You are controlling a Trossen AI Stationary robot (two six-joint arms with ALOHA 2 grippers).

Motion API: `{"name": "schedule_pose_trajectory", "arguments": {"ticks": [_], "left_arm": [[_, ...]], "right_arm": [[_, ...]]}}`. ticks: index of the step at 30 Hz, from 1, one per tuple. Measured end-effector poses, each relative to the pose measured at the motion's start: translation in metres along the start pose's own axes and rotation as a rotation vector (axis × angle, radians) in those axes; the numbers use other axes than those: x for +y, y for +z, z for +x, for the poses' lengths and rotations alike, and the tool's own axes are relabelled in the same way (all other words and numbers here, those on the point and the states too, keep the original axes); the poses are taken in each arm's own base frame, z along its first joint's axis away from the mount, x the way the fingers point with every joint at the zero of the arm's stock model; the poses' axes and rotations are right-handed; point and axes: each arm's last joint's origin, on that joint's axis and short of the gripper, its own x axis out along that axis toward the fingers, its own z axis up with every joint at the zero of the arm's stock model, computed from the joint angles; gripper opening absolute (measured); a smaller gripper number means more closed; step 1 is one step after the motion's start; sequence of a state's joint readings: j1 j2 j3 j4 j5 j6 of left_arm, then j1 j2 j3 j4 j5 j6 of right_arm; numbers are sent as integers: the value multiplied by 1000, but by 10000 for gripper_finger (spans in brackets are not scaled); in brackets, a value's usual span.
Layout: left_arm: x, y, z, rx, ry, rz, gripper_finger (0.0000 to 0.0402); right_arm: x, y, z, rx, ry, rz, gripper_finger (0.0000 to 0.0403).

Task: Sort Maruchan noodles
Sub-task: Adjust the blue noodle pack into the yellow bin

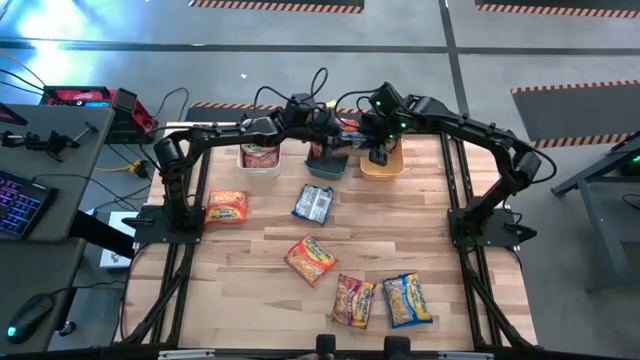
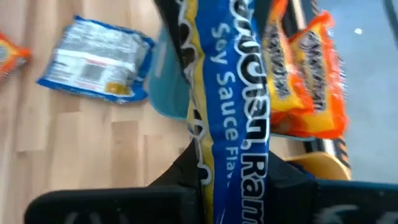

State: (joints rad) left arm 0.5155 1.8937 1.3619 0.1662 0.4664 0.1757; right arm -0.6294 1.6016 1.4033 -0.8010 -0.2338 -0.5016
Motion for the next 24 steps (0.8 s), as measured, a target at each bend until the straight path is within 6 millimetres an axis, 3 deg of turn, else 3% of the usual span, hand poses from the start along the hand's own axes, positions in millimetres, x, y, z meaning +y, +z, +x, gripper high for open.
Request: {"name": "schedule_pose_trajectory", "arguments": {"ticks": [7, 13, 17, 24], "left_arm": [[13, -7, -7, 16, -2, -42, 151], [20, -14, -11, 39, 14, -62, 165], [18, -32, -16, 44, 35, -66, 160], [5, -38, -36, -59, 102, -30, 145]], "right_arm": [[-1, -4, -1, 79, -74, -11, 57], [-6, -14, -10, 180, -143, -41, 47], [-18, -32, -12, 208, -85, 6, 46], [-27, -72, 15, 257, -70, -22, 46]]}}
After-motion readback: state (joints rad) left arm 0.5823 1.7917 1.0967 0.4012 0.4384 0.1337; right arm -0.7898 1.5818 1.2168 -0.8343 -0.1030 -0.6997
